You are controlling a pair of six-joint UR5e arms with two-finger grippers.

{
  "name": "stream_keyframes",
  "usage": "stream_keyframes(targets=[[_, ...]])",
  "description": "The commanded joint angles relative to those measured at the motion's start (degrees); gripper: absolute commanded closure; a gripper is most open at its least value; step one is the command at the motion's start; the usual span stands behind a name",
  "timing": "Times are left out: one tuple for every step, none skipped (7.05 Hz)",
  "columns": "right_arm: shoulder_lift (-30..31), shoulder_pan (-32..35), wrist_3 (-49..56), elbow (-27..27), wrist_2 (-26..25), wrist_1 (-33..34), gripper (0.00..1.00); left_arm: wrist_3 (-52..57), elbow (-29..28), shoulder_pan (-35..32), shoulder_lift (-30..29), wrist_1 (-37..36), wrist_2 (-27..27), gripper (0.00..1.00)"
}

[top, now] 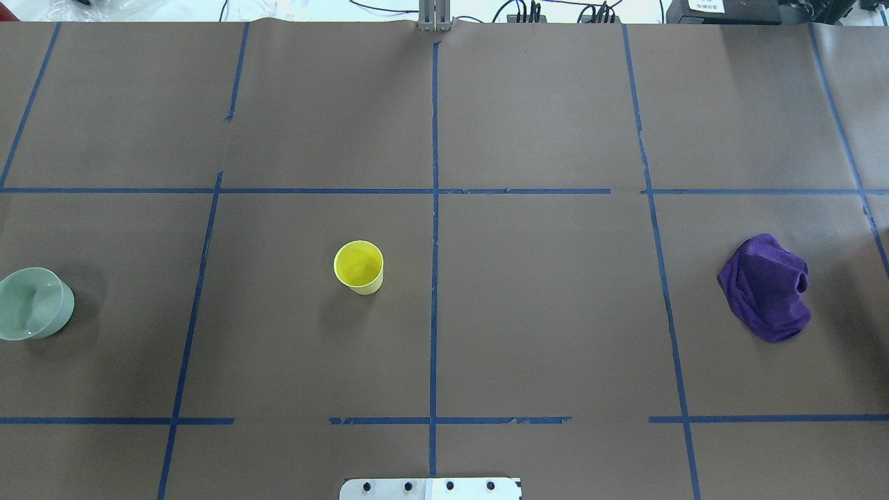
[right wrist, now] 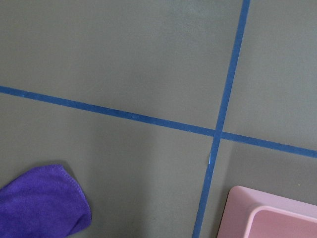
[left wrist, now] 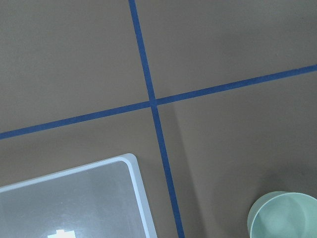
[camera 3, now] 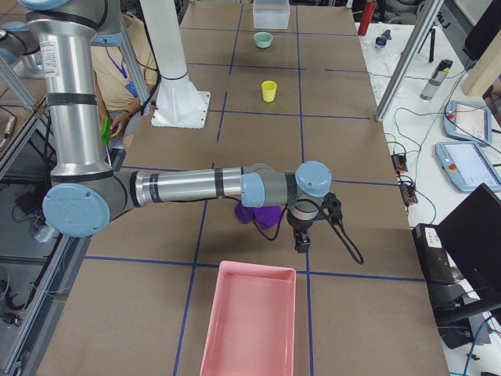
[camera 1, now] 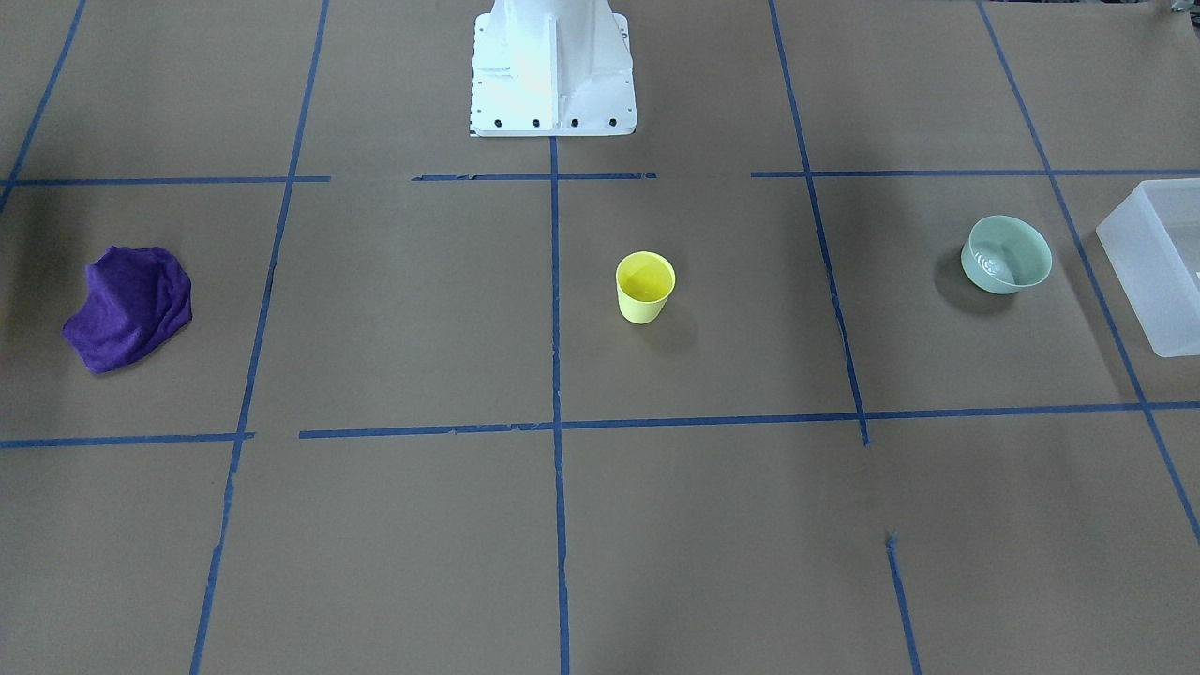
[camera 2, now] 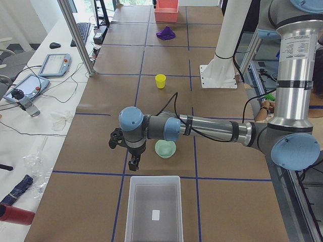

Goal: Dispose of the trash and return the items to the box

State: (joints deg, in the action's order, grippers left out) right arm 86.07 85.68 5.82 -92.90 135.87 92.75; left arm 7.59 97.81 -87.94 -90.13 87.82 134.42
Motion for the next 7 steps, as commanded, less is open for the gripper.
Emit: stream_keyframes(targets=[[-0.4,0.5,0.5,-1.2,0.3,1.6,0.0,1.1,3.0,0.0,-0.1,-0.3,-0.1,0.0],[-0.3,0.5,0.2,-1.6,0.3,1.6,0.0,0.9,2.2,0.3,-0.1,-0.1,-0.6,0.0],[-0.2,0.5,0.2,-1.7,0.4,1.6,0.0,0.6,2.8,0.5,-0.4,0.1,-0.2,0.0],[-0.1,0.4,-0.1,-1.5,0.5,1.5,0.0,0.6,2.5,0.7,-1.5,0.1,-0.1,0.0],[0.2,0.4,-0.2,-1.5,0.5,1.5,0.0,1.3,1.7,0.8,-2.4,1.0,0.0,0.0],[0.3,0.4,-0.2,-1.5,0.5,1.3,0.0,0.8,1.4,2.8,-2.1,6.3,6.2,0.0],[0.3,0.4,-0.2,-1.4,0.4,1.3,0.0,-0.4,1.7,6.6,-1.9,9.2,10.5,0.0]])
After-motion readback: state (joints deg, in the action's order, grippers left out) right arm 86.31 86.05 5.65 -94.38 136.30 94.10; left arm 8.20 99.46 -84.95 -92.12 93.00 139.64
